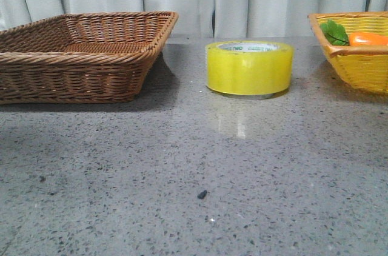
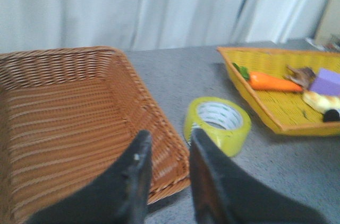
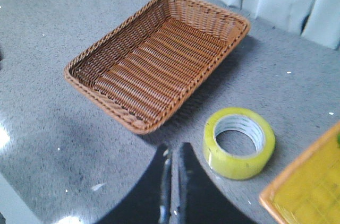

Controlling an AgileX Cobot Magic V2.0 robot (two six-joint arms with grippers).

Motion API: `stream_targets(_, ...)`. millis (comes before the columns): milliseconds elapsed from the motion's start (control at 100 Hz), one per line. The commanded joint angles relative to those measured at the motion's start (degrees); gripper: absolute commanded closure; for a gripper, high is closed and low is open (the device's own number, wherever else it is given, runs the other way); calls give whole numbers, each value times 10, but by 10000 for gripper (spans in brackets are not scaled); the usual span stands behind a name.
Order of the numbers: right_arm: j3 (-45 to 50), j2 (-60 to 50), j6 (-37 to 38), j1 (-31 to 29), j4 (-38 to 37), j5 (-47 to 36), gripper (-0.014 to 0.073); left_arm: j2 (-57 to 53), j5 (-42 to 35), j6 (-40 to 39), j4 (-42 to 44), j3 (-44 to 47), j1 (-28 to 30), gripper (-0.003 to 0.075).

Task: Transfer tape with both arms
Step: 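Open the right gripper and raise it off the tape roll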

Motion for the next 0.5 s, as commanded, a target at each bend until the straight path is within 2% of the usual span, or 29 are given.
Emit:
stream_targets(0,66,-93,-13,-1,-23,-76,660,51,-38,30,-23,-49,-36,716)
stream_targets(30,93,-123,-13,-1,-29,-97,660,73,-38,36,-23,-60,-53,743)
stream_targets(240,298,-354,-12,-3,-60,-283,660,223,-37,46,-21,-154,-131,741)
stream_targets(350,353,-423,3,-3,-62,-280,660,295,-21,46,-19,-210,-145,741)
stream_targets(490,371,-442,18,-3,-62,-246,660,384,3,46,-19,-290,-145,741)
